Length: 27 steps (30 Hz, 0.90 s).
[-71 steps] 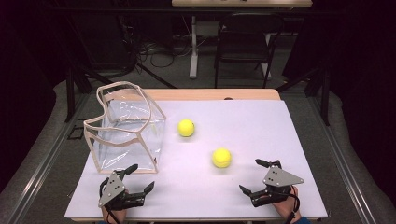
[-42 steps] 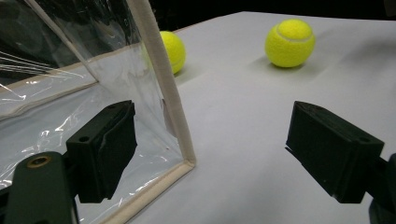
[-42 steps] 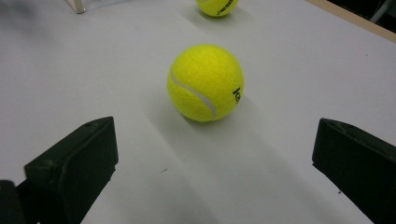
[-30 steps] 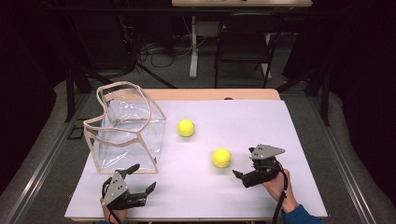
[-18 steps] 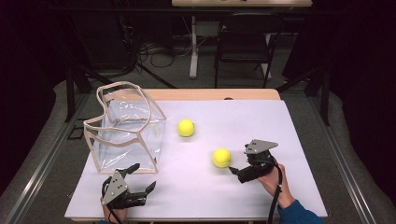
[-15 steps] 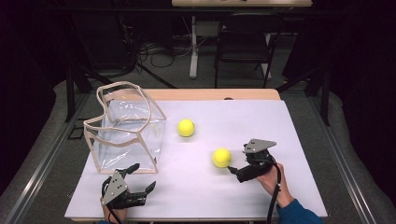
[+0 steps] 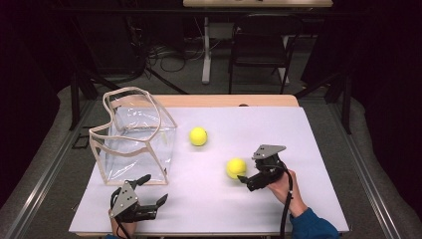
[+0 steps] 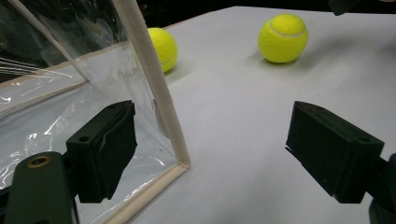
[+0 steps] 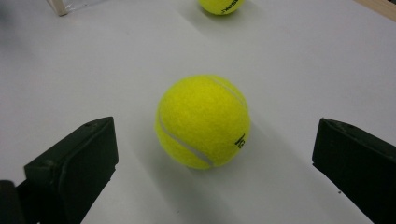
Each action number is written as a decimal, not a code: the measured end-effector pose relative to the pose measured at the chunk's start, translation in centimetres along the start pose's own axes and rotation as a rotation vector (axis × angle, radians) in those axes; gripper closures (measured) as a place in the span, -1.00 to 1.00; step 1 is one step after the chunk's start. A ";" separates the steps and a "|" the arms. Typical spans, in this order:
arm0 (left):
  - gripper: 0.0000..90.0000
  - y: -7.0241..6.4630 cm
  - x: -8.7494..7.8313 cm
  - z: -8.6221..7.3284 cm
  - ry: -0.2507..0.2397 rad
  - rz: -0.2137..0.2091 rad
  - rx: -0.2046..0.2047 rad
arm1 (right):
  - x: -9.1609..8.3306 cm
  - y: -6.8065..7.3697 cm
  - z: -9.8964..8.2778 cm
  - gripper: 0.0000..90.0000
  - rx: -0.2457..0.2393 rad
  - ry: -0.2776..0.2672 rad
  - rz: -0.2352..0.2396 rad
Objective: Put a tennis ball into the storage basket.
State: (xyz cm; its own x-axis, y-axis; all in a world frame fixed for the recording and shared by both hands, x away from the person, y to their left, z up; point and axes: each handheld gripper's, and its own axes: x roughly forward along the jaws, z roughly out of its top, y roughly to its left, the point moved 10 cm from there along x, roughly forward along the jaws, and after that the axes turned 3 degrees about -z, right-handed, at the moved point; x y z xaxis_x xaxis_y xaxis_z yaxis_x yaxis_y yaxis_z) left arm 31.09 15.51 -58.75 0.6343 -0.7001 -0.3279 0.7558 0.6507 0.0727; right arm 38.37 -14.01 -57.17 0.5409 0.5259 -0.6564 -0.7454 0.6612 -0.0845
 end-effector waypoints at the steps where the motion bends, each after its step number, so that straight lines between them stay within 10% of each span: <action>1: -0.65 0.0 0.0 0.0 0.002 -0.001 0.000 | 0.3 0.1 0.1 -1.00 -0.009 0.007 0.001; 27: -0.65 -0.2 0.4 0.1 0.003 -0.020 0.007 | 3.5 0.9 0.7 -1.00 -0.019 0.067 0.039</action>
State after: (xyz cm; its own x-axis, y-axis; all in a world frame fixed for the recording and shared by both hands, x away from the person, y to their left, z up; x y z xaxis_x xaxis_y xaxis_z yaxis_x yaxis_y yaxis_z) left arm 31.21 15.11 -58.80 0.6185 -0.7120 -0.3325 0.7696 0.6344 0.0731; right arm 39.87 -11.21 -59.05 0.4847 0.5136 -0.7080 -0.7728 0.6306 -0.0716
